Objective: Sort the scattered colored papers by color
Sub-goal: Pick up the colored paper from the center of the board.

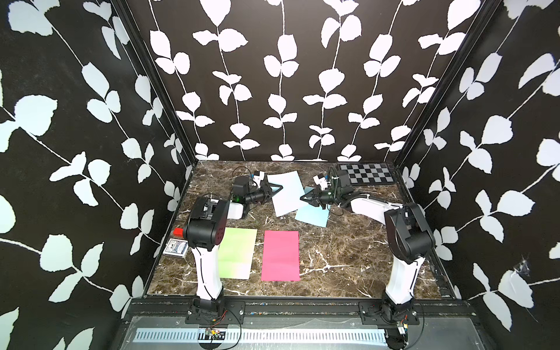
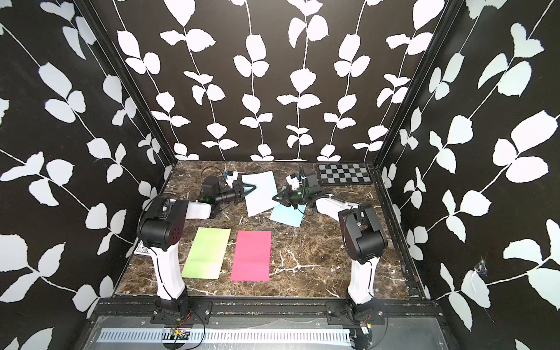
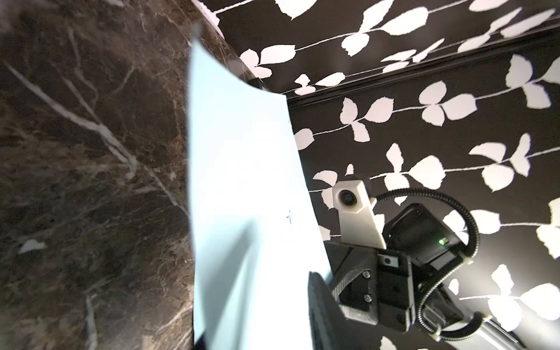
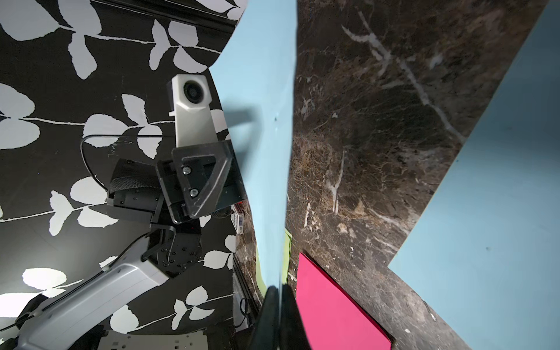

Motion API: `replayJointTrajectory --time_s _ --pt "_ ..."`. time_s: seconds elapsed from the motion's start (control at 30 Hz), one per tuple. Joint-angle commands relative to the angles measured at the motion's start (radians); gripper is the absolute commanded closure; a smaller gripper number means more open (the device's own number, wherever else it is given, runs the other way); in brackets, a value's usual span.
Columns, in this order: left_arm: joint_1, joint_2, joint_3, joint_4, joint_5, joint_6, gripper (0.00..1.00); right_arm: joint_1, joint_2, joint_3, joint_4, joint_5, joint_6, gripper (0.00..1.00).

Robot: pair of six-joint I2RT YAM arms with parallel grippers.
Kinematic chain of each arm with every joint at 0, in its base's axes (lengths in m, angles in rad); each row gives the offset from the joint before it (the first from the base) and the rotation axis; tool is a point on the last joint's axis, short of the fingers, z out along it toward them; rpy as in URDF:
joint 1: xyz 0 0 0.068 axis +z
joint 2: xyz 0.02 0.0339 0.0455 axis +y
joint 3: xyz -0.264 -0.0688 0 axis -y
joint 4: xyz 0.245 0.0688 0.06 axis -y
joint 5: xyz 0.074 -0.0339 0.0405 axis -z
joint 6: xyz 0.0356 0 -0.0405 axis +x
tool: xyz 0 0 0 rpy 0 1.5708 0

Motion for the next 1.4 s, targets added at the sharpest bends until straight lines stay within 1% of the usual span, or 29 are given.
replayJointTrajectory --time_s 0.0,0.2,0.3,0.37,0.43,0.53,0.7,0.77,0.8,0.83,0.87,0.93,1.03,1.13,1.23,1.3,1.37 --pt "0.005 -0.045 0.008 -0.023 0.024 0.027 0.74 -0.003 -0.033 -0.033 0.012 0.001 -0.017 1.0" --pt "0.004 -0.057 0.002 -0.048 0.029 0.049 0.74 -0.002 -0.039 -0.039 0.024 0.009 -0.011 1.0" --pt "0.005 -0.064 0.004 -0.055 0.032 0.054 0.76 -0.002 -0.036 -0.045 0.049 0.01 0.004 1.0" --pt "0.005 -0.07 0.005 -0.061 0.036 0.057 0.79 -0.002 -0.035 -0.051 0.066 0.01 0.015 1.0" --pt "0.005 -0.076 0.008 -0.076 0.038 0.068 0.85 -0.002 -0.034 -0.054 0.071 0.012 0.019 1.0" --pt "0.005 -0.086 0.015 -0.116 0.034 0.092 0.99 -0.001 -0.035 -0.065 0.092 0.015 0.029 1.0" --pt "0.005 -0.097 0.017 -0.151 0.031 0.117 1.0 -0.001 -0.035 -0.08 0.108 0.015 0.042 0.99" --pt "0.004 -0.103 0.021 -0.157 0.036 0.125 1.0 -0.001 -0.045 -0.089 0.113 0.015 0.039 0.93" --pt "0.004 -0.106 0.022 -0.159 0.038 0.127 1.0 -0.001 -0.051 -0.094 0.111 0.016 0.035 0.87" --pt "0.005 -0.11 0.024 -0.16 0.042 0.131 1.0 -0.001 -0.063 -0.099 0.1 0.024 0.025 0.78" --pt "0.005 -0.116 0.025 -0.163 0.048 0.134 1.0 -0.001 -0.079 -0.105 0.073 0.043 0.007 0.71" --pt "0.003 -0.131 0.031 -0.168 0.059 0.143 1.0 -0.003 -0.121 -0.112 -0.016 0.096 -0.057 0.66" --pt "-0.005 -0.167 0.036 -0.208 0.072 0.178 1.0 -0.005 -0.216 -0.131 -0.189 0.222 -0.173 0.56" --pt "-0.033 -0.216 0.052 -0.316 0.064 0.253 1.0 -0.014 -0.331 -0.179 -0.305 0.344 -0.239 0.5" --pt "-0.081 -0.254 0.073 -0.418 0.036 0.313 1.0 -0.033 -0.466 -0.239 -0.379 0.449 -0.27 0.48" --pt "-0.126 -0.265 0.082 -0.429 0.019 0.308 1.0 -0.042 -0.561 -0.27 -0.43 0.521 -0.29 0.47" --pt "-0.181 -0.265 0.085 -0.4 0.0 0.269 1.0 -0.046 -0.661 -0.292 -0.481 0.592 -0.306 0.46"
